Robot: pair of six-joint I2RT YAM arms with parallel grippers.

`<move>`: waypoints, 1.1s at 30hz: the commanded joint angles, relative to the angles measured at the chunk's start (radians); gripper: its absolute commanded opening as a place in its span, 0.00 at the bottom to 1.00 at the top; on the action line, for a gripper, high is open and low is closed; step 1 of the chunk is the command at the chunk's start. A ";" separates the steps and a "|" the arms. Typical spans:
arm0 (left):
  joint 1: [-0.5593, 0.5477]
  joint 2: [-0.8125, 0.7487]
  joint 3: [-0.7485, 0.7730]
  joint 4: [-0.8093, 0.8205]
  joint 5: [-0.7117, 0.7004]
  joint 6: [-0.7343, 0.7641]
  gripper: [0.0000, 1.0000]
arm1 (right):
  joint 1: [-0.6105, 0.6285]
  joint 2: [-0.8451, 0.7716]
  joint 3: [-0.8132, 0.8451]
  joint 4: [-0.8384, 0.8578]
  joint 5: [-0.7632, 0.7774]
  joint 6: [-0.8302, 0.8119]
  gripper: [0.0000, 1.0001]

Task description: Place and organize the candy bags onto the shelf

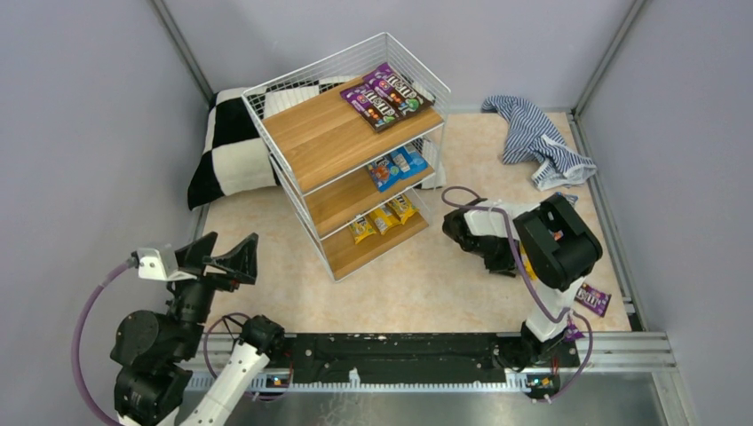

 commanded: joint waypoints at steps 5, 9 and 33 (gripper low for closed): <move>-0.036 -0.012 0.027 0.009 -0.048 -0.002 0.98 | 0.045 -0.061 0.075 -0.029 0.099 0.037 0.09; -0.039 -0.011 0.013 0.021 -0.042 -0.026 0.98 | 0.121 -0.114 0.085 -0.013 0.082 -0.024 0.00; -0.040 0.007 0.026 0.016 -0.038 -0.083 0.98 | 0.046 -0.195 0.074 0.067 0.055 -0.124 0.68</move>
